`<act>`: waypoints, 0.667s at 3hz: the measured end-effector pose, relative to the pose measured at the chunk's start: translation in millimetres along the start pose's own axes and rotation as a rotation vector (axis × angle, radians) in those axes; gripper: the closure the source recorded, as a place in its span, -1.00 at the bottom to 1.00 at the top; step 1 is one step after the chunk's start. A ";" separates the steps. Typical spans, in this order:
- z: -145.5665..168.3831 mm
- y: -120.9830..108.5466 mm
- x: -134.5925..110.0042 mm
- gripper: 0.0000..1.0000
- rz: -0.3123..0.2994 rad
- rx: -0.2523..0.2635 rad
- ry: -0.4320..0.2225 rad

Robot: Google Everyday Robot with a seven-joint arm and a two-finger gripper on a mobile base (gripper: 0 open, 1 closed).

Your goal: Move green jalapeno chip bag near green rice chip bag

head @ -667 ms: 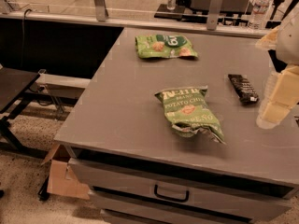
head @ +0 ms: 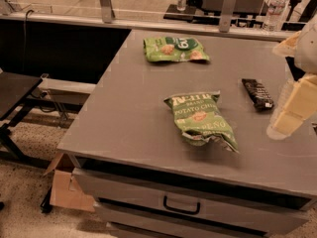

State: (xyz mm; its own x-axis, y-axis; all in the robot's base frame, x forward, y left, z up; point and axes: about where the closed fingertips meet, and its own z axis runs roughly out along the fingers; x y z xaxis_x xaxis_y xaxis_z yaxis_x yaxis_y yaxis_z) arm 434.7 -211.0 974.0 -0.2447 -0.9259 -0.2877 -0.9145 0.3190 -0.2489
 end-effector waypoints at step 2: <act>29.3 29.0 -18.0 -1.00 0.112 0.077 -0.249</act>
Offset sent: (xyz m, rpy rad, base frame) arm -0.0049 0.0506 -0.0476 0.3710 -0.2678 -0.1111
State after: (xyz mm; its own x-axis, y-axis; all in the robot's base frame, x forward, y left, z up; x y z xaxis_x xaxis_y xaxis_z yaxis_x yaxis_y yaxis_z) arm 422.0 -179.1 944.9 -0.2481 -0.8089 -0.5331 -0.8566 0.4402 -0.2693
